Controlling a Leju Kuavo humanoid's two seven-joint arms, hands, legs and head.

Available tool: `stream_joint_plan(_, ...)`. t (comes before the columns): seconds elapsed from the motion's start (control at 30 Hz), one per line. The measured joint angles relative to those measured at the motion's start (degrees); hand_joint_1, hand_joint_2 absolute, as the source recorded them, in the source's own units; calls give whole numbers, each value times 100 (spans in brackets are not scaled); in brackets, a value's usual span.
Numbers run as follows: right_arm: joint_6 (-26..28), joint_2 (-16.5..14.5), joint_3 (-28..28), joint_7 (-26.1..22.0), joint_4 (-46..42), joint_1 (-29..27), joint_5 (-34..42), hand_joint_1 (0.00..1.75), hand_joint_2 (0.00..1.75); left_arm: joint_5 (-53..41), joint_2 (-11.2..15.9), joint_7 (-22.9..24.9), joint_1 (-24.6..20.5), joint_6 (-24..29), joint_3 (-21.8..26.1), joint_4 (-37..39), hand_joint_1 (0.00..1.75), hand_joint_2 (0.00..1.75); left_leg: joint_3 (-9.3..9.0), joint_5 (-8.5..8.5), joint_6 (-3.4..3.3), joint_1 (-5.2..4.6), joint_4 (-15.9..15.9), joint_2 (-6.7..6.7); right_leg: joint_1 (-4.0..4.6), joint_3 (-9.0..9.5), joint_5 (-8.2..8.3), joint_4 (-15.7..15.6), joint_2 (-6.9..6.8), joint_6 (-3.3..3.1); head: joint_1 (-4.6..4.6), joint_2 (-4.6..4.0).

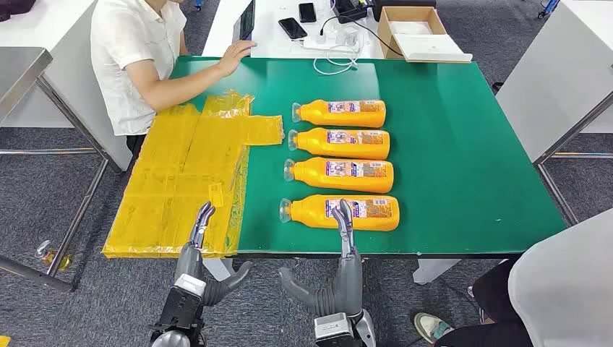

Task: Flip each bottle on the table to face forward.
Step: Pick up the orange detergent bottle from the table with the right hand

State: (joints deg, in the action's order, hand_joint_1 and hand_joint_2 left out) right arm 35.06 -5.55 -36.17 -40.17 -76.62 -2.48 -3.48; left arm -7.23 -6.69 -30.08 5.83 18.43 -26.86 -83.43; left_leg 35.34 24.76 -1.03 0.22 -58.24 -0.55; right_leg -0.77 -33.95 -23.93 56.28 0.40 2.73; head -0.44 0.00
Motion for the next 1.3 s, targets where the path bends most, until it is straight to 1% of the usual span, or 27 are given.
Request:
stream_joint_plan(0.93,0,0,-2,0,1,0,2,0,175,0,0,0,0,0,0,2,0,175,0,0,0,0,0,0,0,0,0,0,0,0,0,0)
stream_joint_plan(1.03,0,-5,19,0,-4,-9,-153,0,175,0,0,0,0,-16,0,2,0,175,0,0,0,0,0,0,0,0,0,0,0,0,0,0)
stream_joint_plan(1.17,0,-114,337,0,-121,-119,-732,0,175,3,5,4,3,-93,-3,2,0,175,0,0,0,0,0,0,0,0,0,0,0,0,0,0)
stream_joint_plan(1.23,-1,-211,641,0,-162,-177,-1077,0,175,32,15,7,6,-160,-7,2,0,175,0,0,0,0,0,1,0,0,0,0,0,0,-1,0)
stream_joint_plan(1.3,-8,-283,1066,51,-118,-188,-1460,0,175,91,26,-11,9,-225,-9,2,0,175,-1,0,0,0,0,-1,0,2,0,0,-1,0,-1,0)
